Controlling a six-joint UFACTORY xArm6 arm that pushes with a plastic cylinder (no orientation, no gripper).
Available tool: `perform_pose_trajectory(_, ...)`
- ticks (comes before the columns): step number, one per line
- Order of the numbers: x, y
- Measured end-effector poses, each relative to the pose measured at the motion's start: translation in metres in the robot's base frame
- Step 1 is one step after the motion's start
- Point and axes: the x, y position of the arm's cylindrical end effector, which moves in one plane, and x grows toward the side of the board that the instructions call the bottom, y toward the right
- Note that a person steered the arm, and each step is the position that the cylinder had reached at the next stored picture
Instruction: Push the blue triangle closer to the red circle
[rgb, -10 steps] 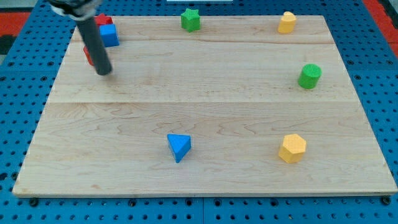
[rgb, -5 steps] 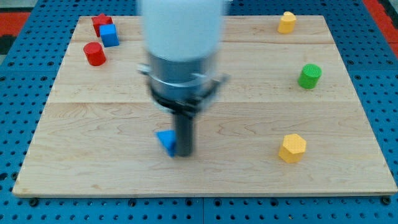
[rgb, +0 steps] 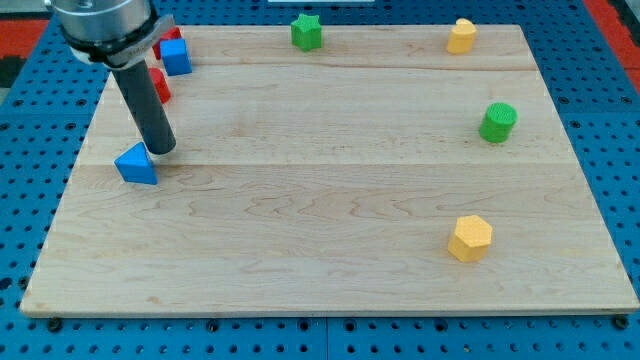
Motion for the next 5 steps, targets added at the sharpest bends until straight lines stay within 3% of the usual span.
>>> perform_pose_trajectory(1, 0.022, 0.058)
perform_pose_trajectory(2, 0.115, 0.029)
perform_pose_trajectory(4, 0.053, -0.031)
perform_pose_trajectory(5, -0.024, -0.034)
